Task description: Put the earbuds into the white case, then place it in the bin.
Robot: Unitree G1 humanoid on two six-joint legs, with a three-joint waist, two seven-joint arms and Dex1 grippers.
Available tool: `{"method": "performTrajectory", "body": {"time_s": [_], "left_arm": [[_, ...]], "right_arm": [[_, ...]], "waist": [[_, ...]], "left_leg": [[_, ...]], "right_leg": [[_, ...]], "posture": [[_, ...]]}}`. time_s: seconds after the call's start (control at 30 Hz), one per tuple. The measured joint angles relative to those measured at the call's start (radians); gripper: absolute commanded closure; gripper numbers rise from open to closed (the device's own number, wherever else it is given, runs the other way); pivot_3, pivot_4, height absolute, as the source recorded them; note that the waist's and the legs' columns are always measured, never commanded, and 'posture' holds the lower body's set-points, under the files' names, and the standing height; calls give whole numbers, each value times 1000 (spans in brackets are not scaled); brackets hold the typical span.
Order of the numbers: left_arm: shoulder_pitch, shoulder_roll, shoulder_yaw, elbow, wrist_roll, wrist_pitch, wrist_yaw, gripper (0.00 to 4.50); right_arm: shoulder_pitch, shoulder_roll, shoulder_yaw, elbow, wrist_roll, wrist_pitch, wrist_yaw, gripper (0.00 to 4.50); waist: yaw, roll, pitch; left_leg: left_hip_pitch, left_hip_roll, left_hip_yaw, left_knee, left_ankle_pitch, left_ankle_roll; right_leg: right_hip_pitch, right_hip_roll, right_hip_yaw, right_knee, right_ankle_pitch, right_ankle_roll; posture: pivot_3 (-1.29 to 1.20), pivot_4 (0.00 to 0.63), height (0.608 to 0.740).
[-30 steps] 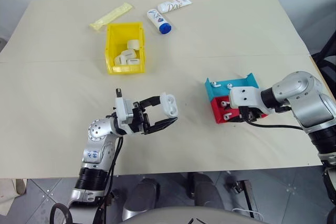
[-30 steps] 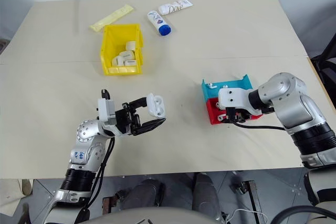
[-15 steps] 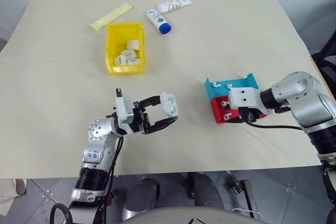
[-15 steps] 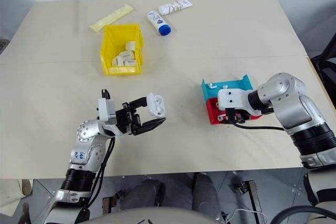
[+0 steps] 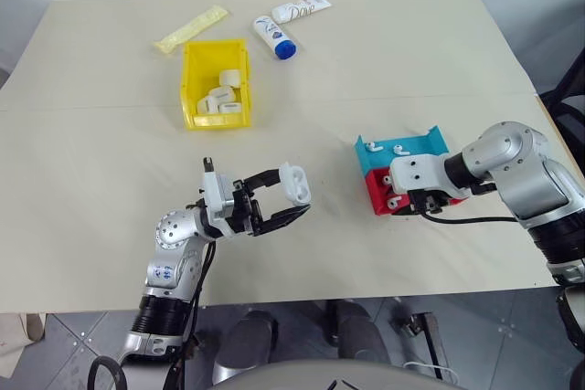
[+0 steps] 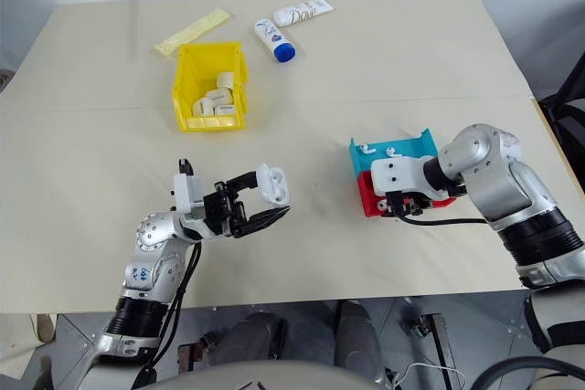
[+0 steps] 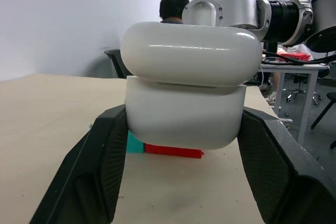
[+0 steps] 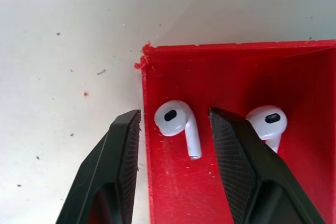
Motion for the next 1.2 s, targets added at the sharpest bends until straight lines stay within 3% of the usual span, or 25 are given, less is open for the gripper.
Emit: {"method": "performTrajectory", "body": {"time_s": [0.63, 0.87, 1.2], "left_arm": [[2, -6, -1, -1, 1, -31, 3, 1740], [4, -8, -1, -1, 2, -40, 10, 1740], [4, -11, -1, 1, 5, -41, 13, 1740]], "right_arm": [[-24, 17, 2, 26, -7, -17, 19, 2377], [-27, 23, 2, 38, -15, -23, 26, 4012], [-30, 24, 2, 39, -16, -22, 29, 4011]], "waist": [[0, 0, 0], [0, 0, 0], [0, 0, 0]], "left_leg": [[0, 0, 0, 0, 0, 0], [0, 0, 0, 0, 0, 0], [0, 0, 0, 0, 0, 0]], "right_leg": [[0, 0, 0, 0, 0, 0], [0, 0, 0, 0, 0, 0], [0, 0, 0, 0, 0, 0]], "posture": [[0, 150, 740], [0, 150, 740], [0, 150, 740]]}}
